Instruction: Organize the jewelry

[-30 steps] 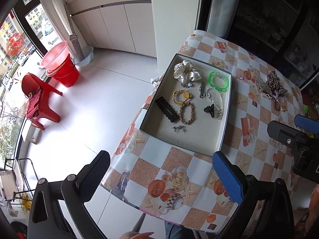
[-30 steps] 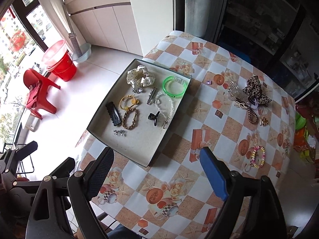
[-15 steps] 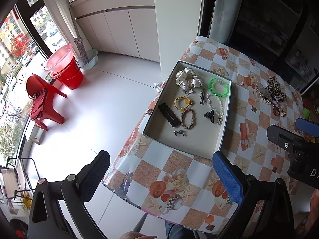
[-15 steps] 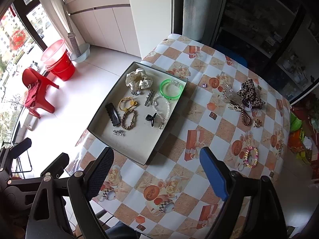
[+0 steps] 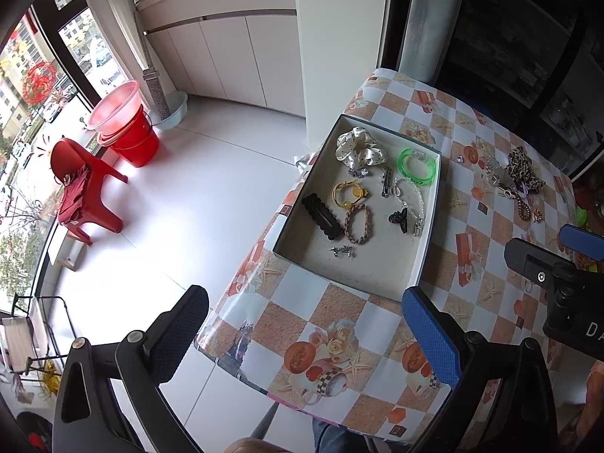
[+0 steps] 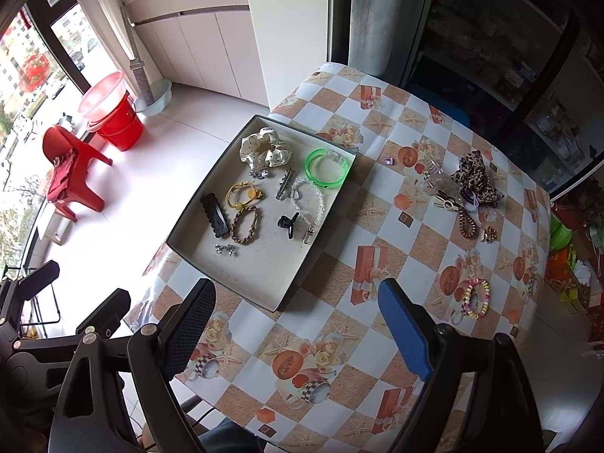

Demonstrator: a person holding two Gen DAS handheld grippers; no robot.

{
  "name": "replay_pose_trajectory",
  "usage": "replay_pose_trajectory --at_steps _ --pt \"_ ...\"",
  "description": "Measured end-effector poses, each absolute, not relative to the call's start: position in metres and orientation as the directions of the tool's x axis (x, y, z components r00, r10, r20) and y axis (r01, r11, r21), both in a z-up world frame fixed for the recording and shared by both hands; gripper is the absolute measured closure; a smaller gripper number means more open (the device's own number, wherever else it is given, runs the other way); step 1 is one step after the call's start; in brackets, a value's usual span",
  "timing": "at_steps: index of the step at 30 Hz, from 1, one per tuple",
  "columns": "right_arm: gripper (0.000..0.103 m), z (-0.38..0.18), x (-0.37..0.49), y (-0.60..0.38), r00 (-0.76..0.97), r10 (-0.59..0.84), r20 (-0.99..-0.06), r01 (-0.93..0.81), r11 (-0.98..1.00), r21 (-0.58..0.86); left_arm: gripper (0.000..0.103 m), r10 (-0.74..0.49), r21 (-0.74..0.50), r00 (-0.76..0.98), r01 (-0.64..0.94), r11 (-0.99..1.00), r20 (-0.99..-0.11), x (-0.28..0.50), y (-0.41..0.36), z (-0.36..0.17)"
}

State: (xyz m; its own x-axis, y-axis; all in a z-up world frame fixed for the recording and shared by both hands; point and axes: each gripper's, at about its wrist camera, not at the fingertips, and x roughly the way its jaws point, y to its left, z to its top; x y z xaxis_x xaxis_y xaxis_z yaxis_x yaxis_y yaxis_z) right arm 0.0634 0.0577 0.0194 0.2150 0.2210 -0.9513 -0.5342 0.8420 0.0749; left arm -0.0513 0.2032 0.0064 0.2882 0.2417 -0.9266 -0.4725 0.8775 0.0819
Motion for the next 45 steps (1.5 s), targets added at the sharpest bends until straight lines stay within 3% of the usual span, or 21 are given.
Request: replay_pose_trajectory --at_steps 45 --pt "0.013 0.0225 0.0588 0.0629 0.217 0.222 -0.951 -0.537 0.841 0.074 0.000 0.245 0.084 0.285 -0.476 0.875 -0.927 -0.0562 0.2060 0.0081"
